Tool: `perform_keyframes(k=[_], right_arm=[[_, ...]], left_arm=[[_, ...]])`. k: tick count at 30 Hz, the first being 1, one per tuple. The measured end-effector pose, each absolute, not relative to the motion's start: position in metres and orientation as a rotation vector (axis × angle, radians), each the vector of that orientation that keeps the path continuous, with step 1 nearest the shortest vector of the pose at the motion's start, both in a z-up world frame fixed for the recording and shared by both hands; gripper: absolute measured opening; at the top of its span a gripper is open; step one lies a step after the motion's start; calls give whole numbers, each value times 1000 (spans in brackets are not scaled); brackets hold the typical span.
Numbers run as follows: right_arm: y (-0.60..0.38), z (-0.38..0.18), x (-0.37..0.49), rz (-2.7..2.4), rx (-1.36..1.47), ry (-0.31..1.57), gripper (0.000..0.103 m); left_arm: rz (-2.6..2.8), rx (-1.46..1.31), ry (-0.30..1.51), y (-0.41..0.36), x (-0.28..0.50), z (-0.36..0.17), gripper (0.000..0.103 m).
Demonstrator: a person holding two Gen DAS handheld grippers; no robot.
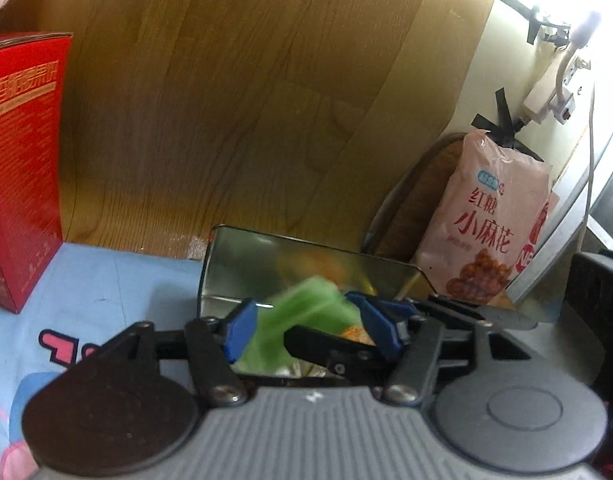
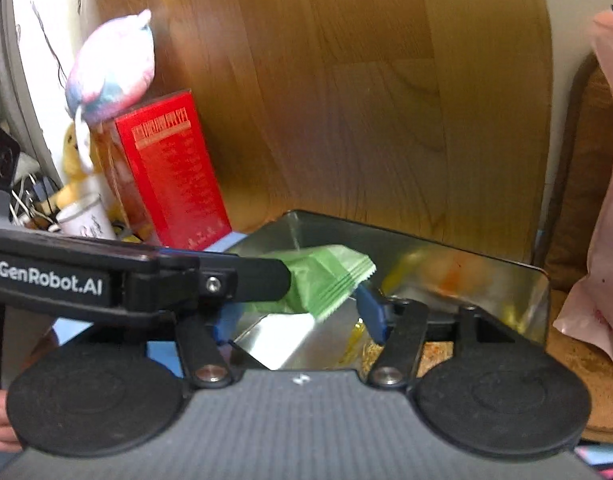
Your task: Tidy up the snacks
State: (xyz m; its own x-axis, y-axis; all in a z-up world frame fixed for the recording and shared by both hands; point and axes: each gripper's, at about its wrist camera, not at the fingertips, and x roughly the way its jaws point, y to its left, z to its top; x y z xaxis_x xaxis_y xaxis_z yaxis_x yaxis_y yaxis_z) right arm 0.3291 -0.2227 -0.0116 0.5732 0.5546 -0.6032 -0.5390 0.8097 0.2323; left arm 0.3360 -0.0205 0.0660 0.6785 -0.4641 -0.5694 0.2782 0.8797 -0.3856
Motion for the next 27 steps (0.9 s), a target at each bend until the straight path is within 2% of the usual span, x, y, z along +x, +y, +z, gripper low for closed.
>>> perform_keyframes(k=[5, 11, 14, 17, 18, 21, 25, 27], right_arm=[[-229, 0, 304, 633, 8, 612, 81], [-233, 22, 269, 711, 77, 557, 81], [-218, 16, 248, 824, 58, 620, 78], [-193, -1, 244, 868, 18, 738, 53], [-185, -7, 244, 875, 12, 766, 48], [-165, -21, 244, 905, 21, 829, 49], [-134, -37, 241, 860, -105, 857, 52], [-133, -41, 245, 873, -40, 882, 54]], left_arm=[[-463, -281, 649, -3, 311, 79, 75], [-452, -317, 590, 46, 257, 87, 75], [-413, -335, 614, 71, 234, 71, 74], [-352, -402, 679, 90, 222, 46, 72], [-337, -436, 693, 97, 216, 38, 72], [-318, -516, 688, 111, 204, 24, 72], [-322, -572, 739, 109, 204, 3, 72], [-330, -628, 727, 115, 200, -2, 72]])
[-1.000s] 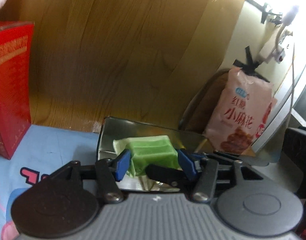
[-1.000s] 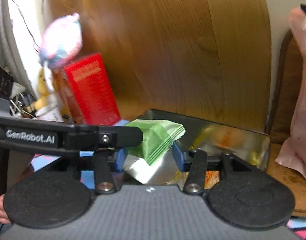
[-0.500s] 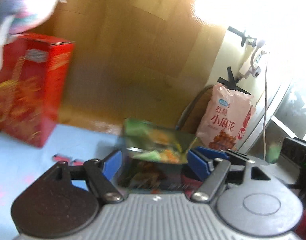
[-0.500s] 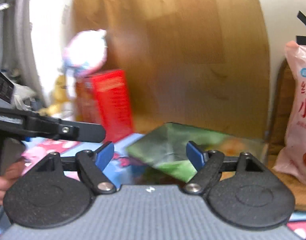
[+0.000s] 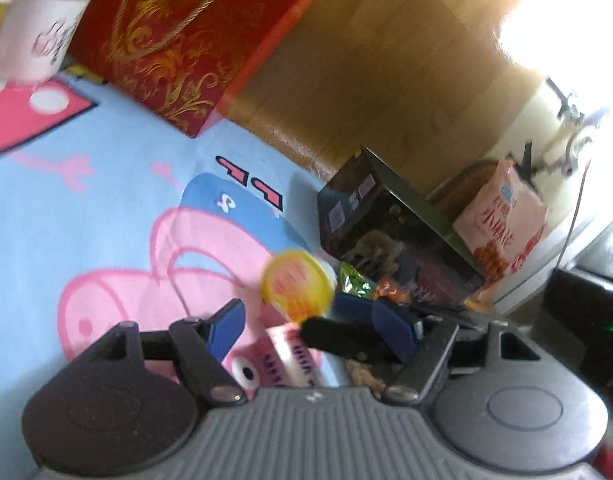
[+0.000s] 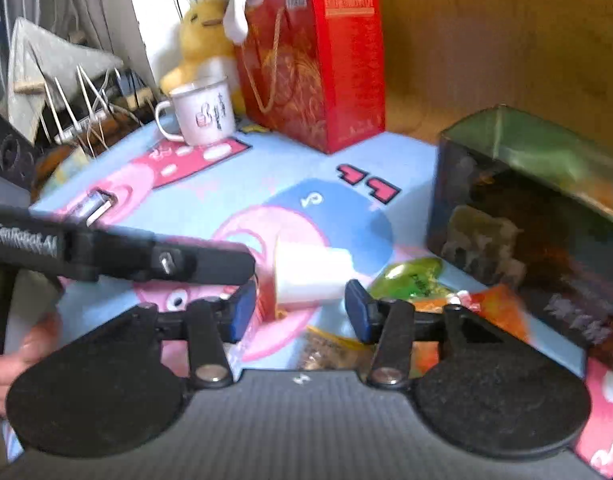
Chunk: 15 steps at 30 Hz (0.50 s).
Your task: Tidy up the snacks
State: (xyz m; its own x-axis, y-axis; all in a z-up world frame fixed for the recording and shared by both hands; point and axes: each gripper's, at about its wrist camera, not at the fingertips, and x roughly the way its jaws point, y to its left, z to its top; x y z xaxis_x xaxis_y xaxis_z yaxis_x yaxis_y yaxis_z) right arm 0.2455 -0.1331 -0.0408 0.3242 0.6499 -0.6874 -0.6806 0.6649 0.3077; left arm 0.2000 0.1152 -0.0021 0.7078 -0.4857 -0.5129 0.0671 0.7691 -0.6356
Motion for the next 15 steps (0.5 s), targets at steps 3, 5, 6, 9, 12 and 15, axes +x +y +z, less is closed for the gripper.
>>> perform_keyframes(k=[3, 5, 6, 9, 12, 15], right_arm=[[-136, -40, 242, 901, 16, 911, 43], [-131, -39, 233, 959, 34, 937, 44], [-124, -39, 225, 986, 21, 942, 44], [-104, -33, 191, 1051, -154, 889, 47], [-100, -26, 173, 1055, -240, 822, 46], [-110, -17, 189, 941, -177, 789, 50]], left_arm=[[-349, -673, 709, 123, 188, -3, 72], [-353, -665, 695, 125, 178, 0, 71], [-359, -665, 688, 127, 173, 1, 71], [-343, -667, 661, 137, 160, 5, 71], [-316, -673, 644, 149, 159, 9, 71], [-296, -686, 623, 159, 172, 17, 71]])
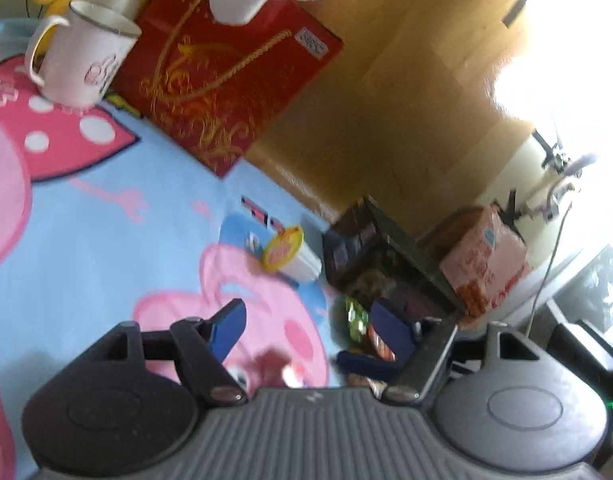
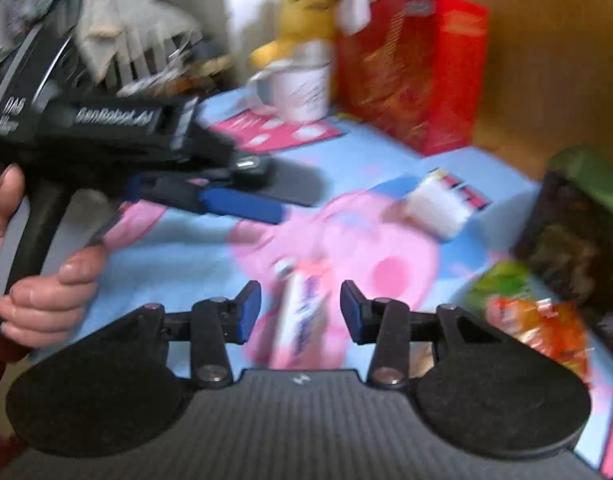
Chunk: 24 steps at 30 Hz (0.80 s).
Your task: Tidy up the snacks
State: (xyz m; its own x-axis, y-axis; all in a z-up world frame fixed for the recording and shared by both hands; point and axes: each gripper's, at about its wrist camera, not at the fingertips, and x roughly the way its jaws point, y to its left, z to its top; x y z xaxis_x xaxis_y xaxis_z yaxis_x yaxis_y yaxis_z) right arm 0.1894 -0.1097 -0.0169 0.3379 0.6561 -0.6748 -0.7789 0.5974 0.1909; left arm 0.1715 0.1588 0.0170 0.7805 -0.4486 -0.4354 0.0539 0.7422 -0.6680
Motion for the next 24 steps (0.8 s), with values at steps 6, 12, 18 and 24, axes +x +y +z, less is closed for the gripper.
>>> perform_keyframes(k=[6, 12, 18, 24], right_arm=[[-96, -15, 252, 774, -169, 840, 72], [-59, -38, 311, 797, -328, 972, 71], [-59, -58, 322, 845, -354, 946, 59], [-58, -48, 295, 857, -393, 869, 42]], left_arm=[[-251, -741, 619, 165, 234, 21, 79], [-245, -669, 682, 146, 292, 4, 71], [-285, -687, 751, 145, 314, -25, 40], [-254, -693, 751, 155, 296, -11, 35]])
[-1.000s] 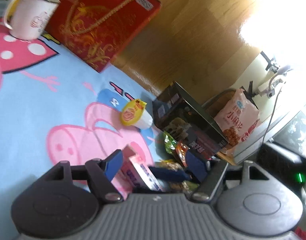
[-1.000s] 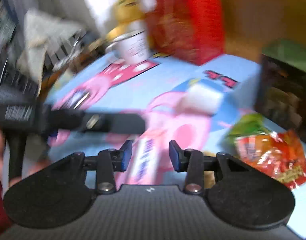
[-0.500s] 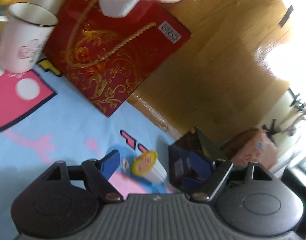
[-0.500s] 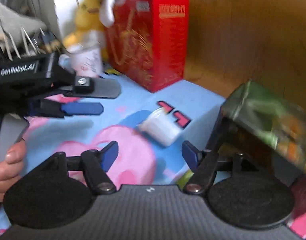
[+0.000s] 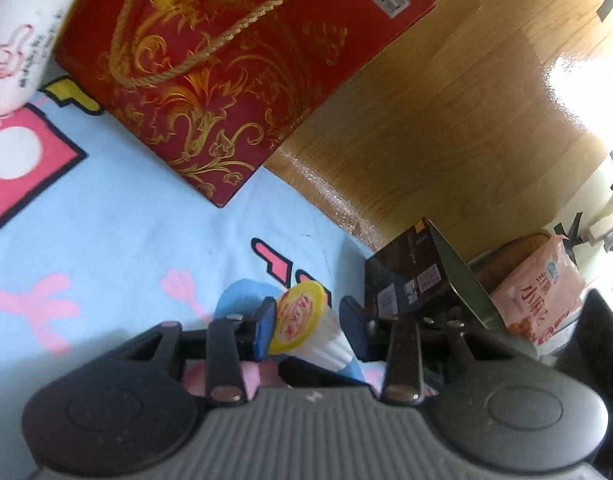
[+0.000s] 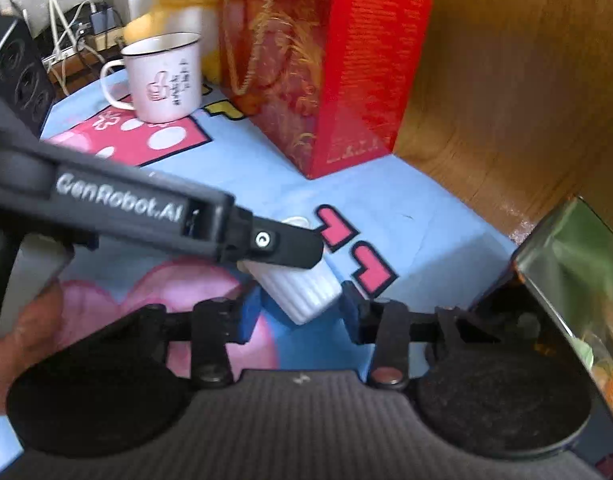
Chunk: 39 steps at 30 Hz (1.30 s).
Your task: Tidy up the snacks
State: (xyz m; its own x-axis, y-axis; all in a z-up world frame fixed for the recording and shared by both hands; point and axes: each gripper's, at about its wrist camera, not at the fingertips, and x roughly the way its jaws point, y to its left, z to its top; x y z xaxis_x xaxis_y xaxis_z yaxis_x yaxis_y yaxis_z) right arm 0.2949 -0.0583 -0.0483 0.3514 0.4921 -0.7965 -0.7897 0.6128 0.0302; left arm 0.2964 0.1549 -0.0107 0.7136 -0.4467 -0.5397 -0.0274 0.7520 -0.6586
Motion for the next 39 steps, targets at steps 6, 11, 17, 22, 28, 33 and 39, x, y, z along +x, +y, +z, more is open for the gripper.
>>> perform_keyframes(k=[6, 11, 17, 22, 28, 33, 39], right_arm=[[-55, -29, 257, 918, -476, 825, 41], [-67, -6, 199, 1003, -439, 728, 39], [-109, -11, 146, 1015, -365, 710, 38], [-163, -20, 113, 952, -288, 704, 38], [-235, -16, 82, 799, -235, 660, 38], [-283, -29, 76, 672, -207, 682, 38], [-315, -45, 85, 609, -118, 689, 51]], left_arm=[[-234, -701, 752, 156, 248, 8, 36], [-248, -685, 678, 149, 176, 25, 34], [-270, -663, 698, 113, 119, 17, 34], [-361, -636, 752, 68, 100, 11, 34], [-551, -552, 826, -7, 105, 11, 34], [-648, -488, 906, -69, 120, -3, 35], [-643, -432, 946, -104, 130, -5, 49]])
